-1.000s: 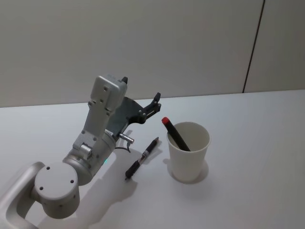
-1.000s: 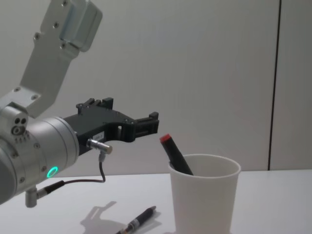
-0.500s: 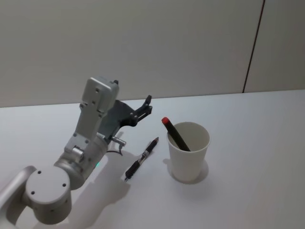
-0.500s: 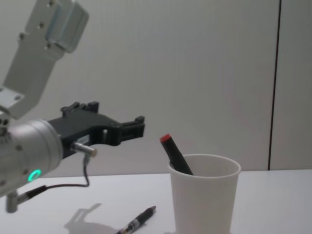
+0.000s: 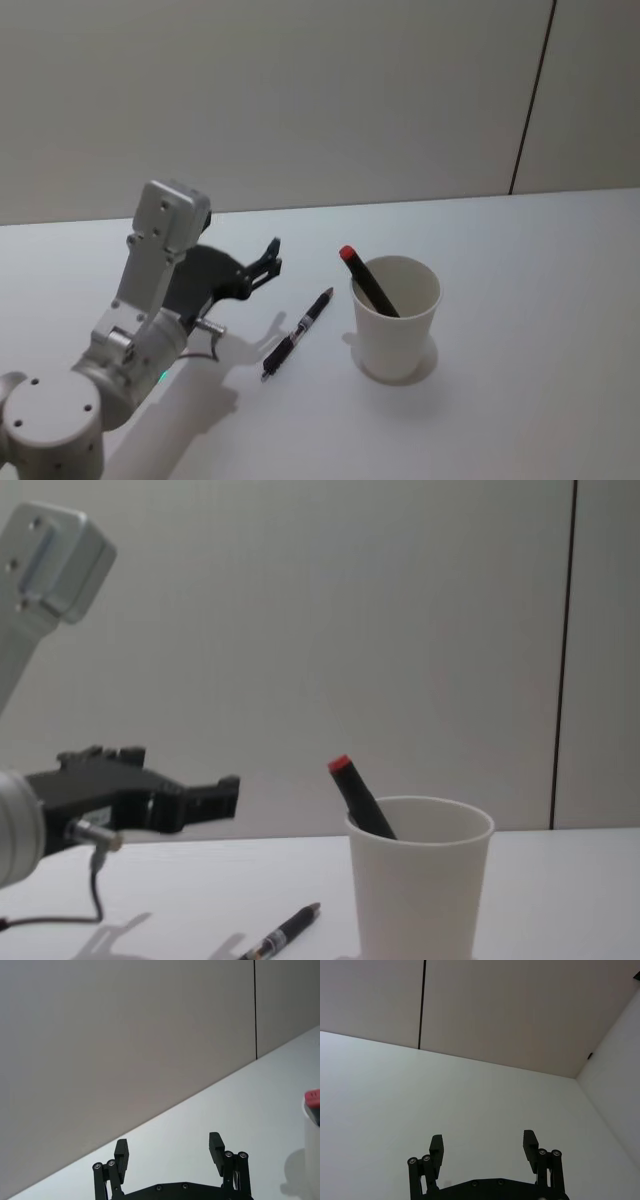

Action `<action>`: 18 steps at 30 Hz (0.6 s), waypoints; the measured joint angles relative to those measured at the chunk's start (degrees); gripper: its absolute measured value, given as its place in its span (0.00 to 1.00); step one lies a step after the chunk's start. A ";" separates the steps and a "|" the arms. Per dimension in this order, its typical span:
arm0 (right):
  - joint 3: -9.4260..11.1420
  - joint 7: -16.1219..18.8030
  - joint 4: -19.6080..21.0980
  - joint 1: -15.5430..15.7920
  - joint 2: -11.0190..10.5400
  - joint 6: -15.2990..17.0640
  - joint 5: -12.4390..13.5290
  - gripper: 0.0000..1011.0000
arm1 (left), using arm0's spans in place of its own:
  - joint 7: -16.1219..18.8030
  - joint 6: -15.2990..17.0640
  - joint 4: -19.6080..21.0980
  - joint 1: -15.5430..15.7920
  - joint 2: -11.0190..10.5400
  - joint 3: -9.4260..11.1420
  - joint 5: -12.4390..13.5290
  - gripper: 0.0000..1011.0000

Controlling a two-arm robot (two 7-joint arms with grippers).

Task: Place the pen into the pen holder.

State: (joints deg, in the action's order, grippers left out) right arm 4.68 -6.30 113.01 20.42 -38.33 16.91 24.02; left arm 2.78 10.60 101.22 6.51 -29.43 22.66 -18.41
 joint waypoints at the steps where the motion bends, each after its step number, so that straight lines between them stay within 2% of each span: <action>1: 0.04 -0.01 0.00 0.04 -0.03 0.02 0.02 0.99 | -0.53 0.57 0.37 -0.52 -0.63 -0.21 -0.69 0.99; 10: 0.17 -0.07 -0.01 0.20 -0.15 0.13 0.08 0.99 | -4.27 2.27 1.31 -2.27 -2.78 -0.83 -2.87 0.99; 18: 0.24 -0.09 -0.01 0.25 -0.19 0.19 0.15 0.99 | -7.54 3.52 1.20 -2.63 -3.07 -0.67 -2.92 0.99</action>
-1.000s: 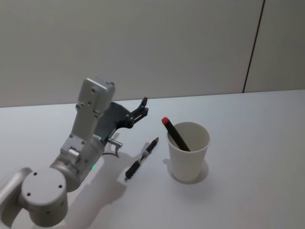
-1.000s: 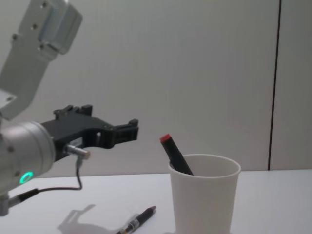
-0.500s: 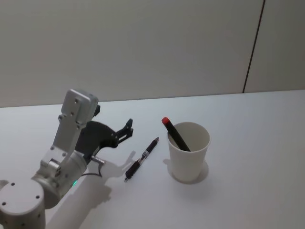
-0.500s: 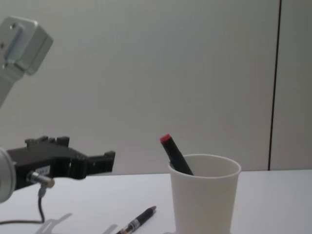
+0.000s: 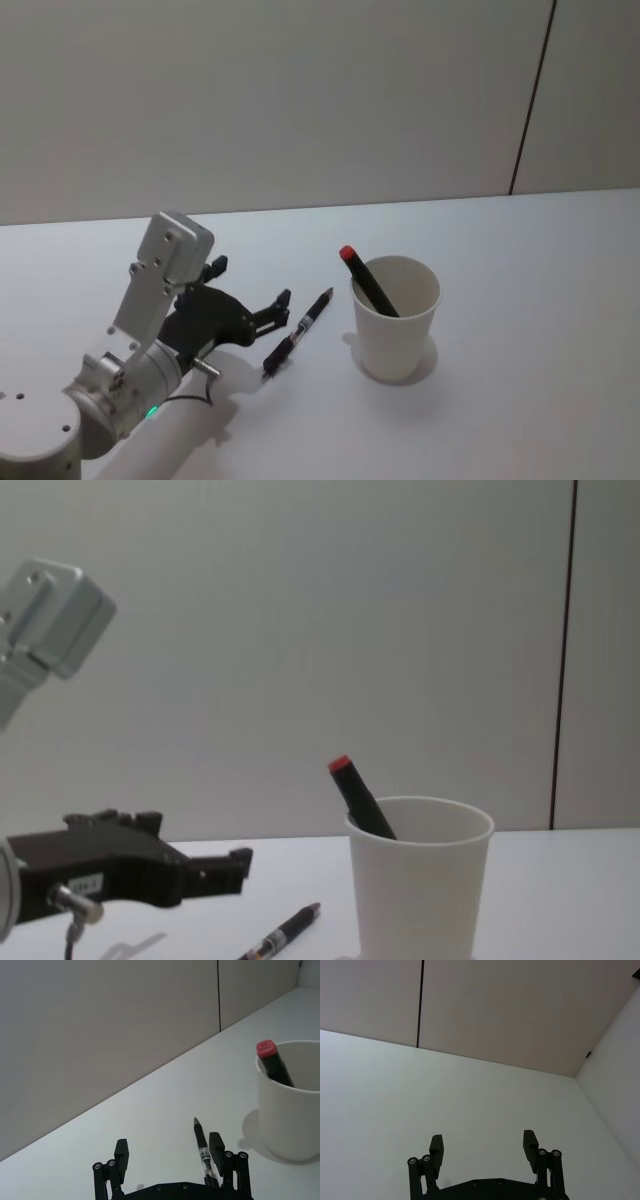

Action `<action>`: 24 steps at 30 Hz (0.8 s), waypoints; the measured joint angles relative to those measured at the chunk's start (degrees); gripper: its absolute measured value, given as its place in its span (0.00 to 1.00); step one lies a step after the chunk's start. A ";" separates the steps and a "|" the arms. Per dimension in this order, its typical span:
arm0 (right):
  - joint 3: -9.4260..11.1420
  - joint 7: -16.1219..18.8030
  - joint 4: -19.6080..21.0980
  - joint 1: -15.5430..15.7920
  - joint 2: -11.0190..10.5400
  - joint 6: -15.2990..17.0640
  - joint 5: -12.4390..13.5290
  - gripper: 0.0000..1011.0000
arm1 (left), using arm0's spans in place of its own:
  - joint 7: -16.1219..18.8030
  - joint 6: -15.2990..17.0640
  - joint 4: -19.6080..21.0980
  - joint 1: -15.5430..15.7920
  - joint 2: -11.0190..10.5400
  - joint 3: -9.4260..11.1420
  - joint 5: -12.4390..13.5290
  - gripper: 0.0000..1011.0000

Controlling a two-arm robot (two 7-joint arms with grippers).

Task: Place the pen into the pen holder.

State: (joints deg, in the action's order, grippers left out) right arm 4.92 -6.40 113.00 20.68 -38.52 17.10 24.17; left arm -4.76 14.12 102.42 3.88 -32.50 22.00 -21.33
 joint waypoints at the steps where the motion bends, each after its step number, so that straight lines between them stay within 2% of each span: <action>1: 0.00 0.00 0.00 0.00 0.00 0.00 0.00 0.99 | -0.54 0.23 -0.12 0.00 0.10 0.13 0.15 0.99; 12: 0.05 0.00 0.00 0.06 -0.06 0.03 0.01 0.99 | -3.19 1.92 -0.95 -0.09 0.96 1.03 1.36 0.99; 24: 0.05 0.00 0.00 0.08 -0.07 0.03 0.00 0.99 | -3.22 3.48 -1.02 -0.59 1.50 1.40 1.72 0.99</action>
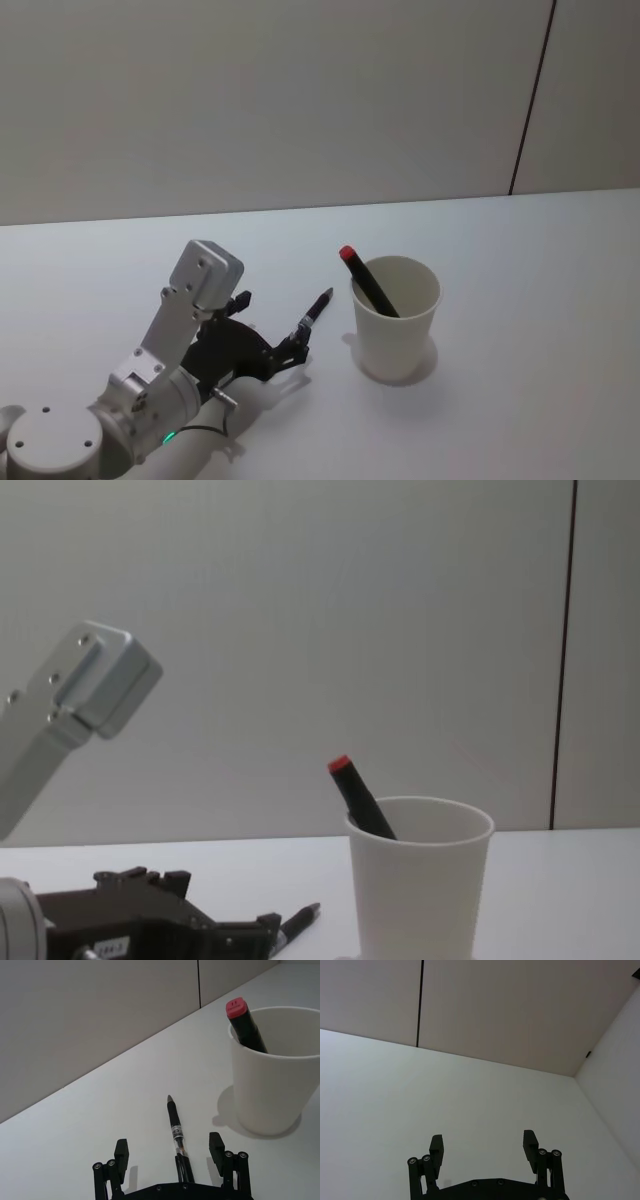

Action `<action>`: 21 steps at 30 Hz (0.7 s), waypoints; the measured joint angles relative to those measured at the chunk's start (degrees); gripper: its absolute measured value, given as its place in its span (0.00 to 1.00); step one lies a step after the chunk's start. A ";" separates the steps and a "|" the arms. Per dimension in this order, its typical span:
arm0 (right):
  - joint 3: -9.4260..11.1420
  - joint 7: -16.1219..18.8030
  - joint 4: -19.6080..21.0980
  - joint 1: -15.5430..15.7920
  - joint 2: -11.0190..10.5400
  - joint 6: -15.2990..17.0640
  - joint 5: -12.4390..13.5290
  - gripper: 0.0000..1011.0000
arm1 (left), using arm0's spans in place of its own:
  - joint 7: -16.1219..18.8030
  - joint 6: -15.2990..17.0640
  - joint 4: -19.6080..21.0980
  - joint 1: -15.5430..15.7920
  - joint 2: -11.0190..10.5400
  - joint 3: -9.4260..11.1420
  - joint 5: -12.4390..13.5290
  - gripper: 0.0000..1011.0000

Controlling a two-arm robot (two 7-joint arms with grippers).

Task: Place the pen into the pen holder.

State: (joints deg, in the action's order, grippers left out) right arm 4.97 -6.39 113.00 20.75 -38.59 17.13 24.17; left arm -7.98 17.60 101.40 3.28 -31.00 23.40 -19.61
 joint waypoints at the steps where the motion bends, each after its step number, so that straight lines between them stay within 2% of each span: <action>1: 0.00 0.00 0.00 0.00 0.00 0.00 0.00 0.99 | 0.03 0.19 -0.01 -0.05 0.07 0.04 0.00 0.99; 21: 0.00 0.00 0.00 0.00 0.00 0.00 -0.01 0.99 | 0.40 2.17 -0.48 -0.45 1.28 0.30 -0.88 0.99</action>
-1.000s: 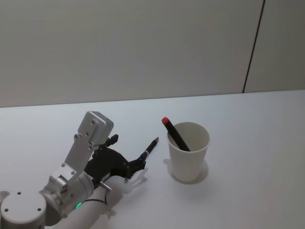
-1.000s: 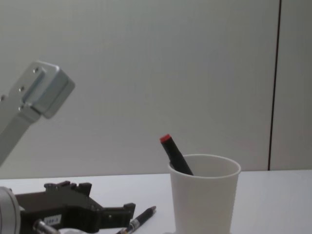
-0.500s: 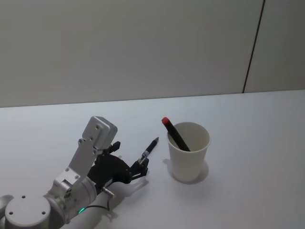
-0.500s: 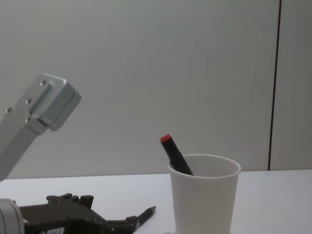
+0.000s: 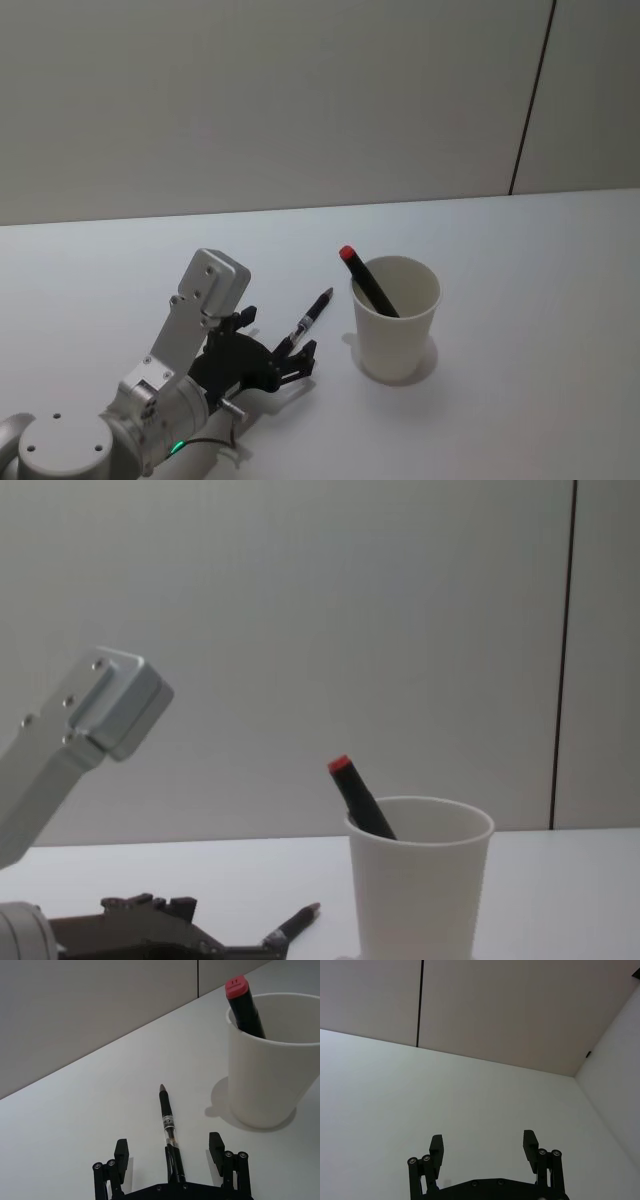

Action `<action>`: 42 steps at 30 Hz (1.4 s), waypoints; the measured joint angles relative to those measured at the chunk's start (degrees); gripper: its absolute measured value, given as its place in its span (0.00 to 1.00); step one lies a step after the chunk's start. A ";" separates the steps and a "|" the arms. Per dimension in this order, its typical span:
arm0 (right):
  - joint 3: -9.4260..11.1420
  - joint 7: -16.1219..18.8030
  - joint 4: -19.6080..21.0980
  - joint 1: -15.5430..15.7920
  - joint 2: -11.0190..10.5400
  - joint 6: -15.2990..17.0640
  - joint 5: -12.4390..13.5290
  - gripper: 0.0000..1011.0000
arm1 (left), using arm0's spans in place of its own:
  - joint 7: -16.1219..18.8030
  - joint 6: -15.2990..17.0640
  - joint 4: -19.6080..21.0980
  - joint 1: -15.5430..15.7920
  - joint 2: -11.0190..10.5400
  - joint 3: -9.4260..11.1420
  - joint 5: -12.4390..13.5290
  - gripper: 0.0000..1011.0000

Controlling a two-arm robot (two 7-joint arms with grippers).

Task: Place the pen into the pen holder.

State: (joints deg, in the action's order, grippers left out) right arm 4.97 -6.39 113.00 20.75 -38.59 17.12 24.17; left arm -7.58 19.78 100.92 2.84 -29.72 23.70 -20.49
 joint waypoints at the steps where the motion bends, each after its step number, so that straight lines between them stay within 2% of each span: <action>1: 0.00 0.00 0.00 0.00 0.00 0.00 0.00 0.99 | 0.00 0.00 0.00 0.00 0.00 0.00 0.00 0.99; 17: 0.00 0.00 0.00 0.00 0.00 0.00 0.00 0.99 | 0.27 1.12 -0.45 -0.16 0.99 0.15 -0.74 0.99; 42: -0.01 0.00 0.00 0.00 0.00 0.00 0.00 0.99 | 0.68 1.94 -0.42 -0.16 1.66 0.19 -0.52 0.99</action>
State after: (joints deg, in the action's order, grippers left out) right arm 4.97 -6.39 113.00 20.75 -38.58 17.12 24.17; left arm -6.90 21.72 100.50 2.67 -28.06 23.89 -21.01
